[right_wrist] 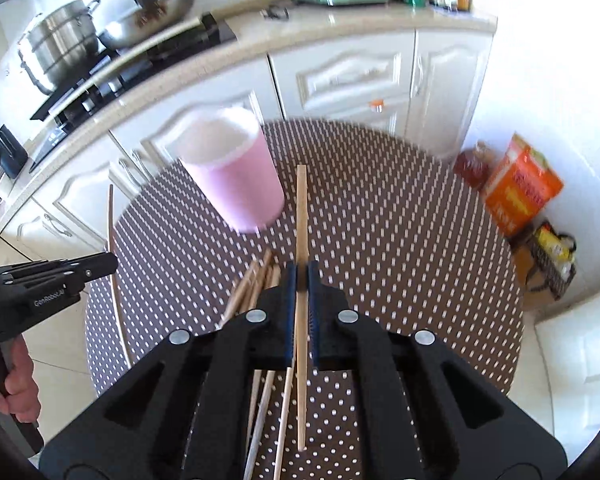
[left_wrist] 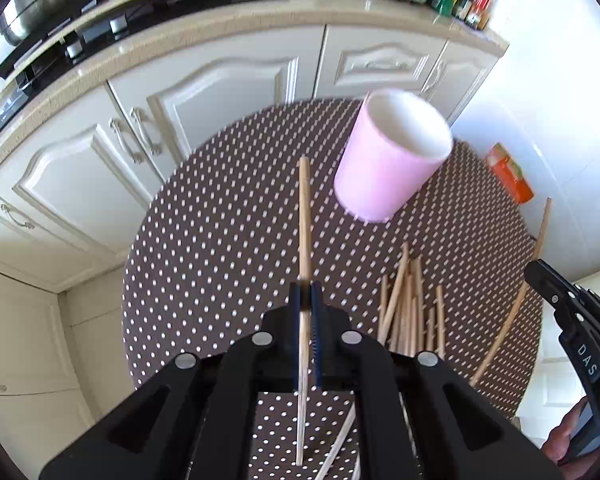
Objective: Organize utensils
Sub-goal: 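Lift the held chopsticks with both tools and carry them over the pink cup, then lower the chopsticks into the pink cup and open both tools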
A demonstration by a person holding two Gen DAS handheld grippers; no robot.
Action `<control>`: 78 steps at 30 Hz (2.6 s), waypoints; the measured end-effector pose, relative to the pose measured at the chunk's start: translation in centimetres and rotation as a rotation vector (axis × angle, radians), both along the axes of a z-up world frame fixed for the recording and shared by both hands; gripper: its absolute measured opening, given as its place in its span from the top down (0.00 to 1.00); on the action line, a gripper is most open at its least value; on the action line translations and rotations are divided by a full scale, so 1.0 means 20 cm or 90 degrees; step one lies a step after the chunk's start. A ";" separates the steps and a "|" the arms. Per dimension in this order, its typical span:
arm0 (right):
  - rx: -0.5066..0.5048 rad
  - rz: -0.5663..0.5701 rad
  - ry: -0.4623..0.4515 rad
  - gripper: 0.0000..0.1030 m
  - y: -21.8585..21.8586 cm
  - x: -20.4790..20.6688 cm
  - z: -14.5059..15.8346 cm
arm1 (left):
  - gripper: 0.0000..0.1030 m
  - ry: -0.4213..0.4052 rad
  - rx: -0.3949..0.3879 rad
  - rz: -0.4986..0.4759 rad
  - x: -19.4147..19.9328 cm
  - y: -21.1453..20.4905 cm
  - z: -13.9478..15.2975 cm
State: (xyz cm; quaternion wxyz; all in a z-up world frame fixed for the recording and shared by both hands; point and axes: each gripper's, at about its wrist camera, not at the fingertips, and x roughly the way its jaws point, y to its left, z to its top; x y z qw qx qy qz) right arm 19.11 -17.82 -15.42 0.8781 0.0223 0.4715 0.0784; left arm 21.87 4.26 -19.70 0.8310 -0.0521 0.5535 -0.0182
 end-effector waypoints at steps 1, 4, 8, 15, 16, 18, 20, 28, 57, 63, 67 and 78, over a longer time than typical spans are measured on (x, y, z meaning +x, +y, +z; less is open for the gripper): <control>0.002 0.002 -0.008 0.94 -0.01 0.01 0.02 | 0.94 -0.008 -0.001 0.000 0.00 0.00 0.03; 0.003 0.007 -0.033 0.94 0.01 0.02 0.09 | 0.94 -0.035 -0.001 0.001 0.01 -0.01 0.11; 0.004 0.015 -0.055 0.94 0.03 0.03 0.15 | 0.94 -0.071 -0.004 0.001 0.02 -0.01 0.22; 0.021 0.010 -0.090 0.94 0.02 0.04 0.28 | 0.94 -0.120 -0.015 -0.004 0.02 -0.04 0.38; 0.021 0.009 -0.096 0.94 0.02 0.03 0.29 | 0.94 -0.126 -0.017 -0.004 0.02 -0.05 0.40; 0.024 0.012 -0.109 0.94 0.03 0.03 0.34 | 0.95 -0.135 -0.022 -0.006 0.02 -0.05 0.43; 0.026 0.016 -0.122 0.94 0.04 0.04 0.38 | 0.95 -0.145 -0.022 -0.006 0.03 -0.05 0.46; 0.029 0.027 -0.171 0.94 0.10 0.12 0.58 | 0.95 -0.174 -0.036 -0.005 0.09 -0.05 0.64; 0.053 0.026 -0.135 0.94 0.19 0.52 0.54 | 0.95 -0.151 -0.031 -0.062 0.35 -0.18 0.70; 0.059 0.027 -0.068 0.94 0.21 0.60 0.37 | 0.95 -0.126 -0.028 -0.070 0.41 -0.20 0.55; 0.064 0.034 -0.027 0.94 0.21 0.64 0.27 | 0.95 -0.135 -0.001 -0.075 0.42 -0.21 0.49; 0.087 0.000 0.027 0.33 0.13 0.64 0.18 | 0.66 -0.148 0.005 -0.063 0.41 -0.16 0.43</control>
